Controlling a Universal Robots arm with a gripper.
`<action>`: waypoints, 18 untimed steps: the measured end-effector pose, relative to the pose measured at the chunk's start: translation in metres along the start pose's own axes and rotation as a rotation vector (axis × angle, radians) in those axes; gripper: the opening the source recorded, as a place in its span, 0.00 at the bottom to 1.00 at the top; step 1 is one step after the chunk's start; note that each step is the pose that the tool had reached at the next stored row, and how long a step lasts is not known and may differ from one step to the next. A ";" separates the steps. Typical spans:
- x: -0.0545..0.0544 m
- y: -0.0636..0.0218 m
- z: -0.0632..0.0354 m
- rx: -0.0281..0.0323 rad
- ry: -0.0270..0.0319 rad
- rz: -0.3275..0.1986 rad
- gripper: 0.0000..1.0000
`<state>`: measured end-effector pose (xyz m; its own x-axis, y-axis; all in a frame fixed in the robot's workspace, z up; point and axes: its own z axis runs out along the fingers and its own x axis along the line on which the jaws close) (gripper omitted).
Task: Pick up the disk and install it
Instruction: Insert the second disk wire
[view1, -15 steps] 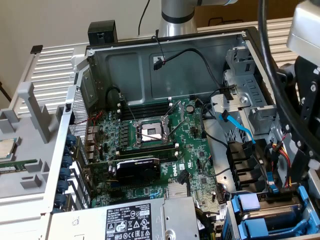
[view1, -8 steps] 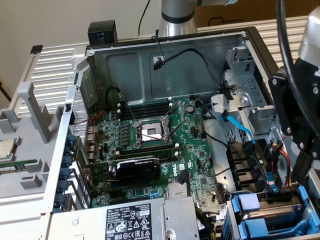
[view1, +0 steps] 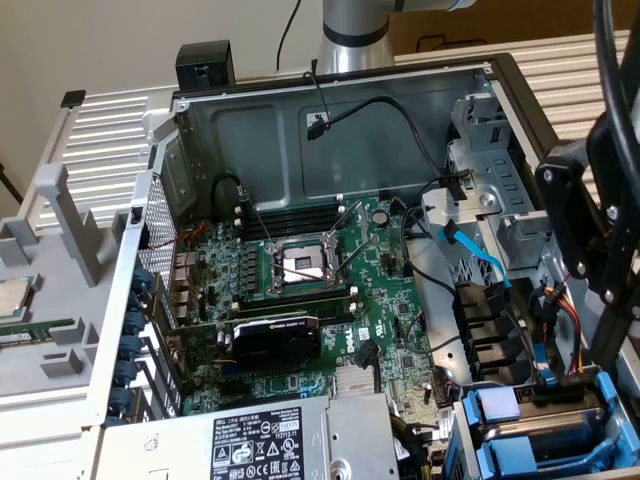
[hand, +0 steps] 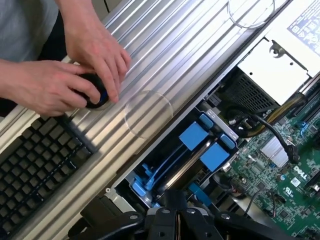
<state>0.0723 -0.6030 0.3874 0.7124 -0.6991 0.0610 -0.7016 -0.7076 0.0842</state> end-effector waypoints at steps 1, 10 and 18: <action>0.000 0.0000 0.0000 0.0010 0.0009 -0.014 0.11; 0.000 0.0001 0.0007 0.0076 0.0092 -0.098 0.11; 0.000 0.0000 0.0021 0.0168 0.0211 -0.242 0.11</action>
<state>0.0721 -0.6030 0.3853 0.8598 -0.5069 0.0618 -0.5105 -0.8559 0.0823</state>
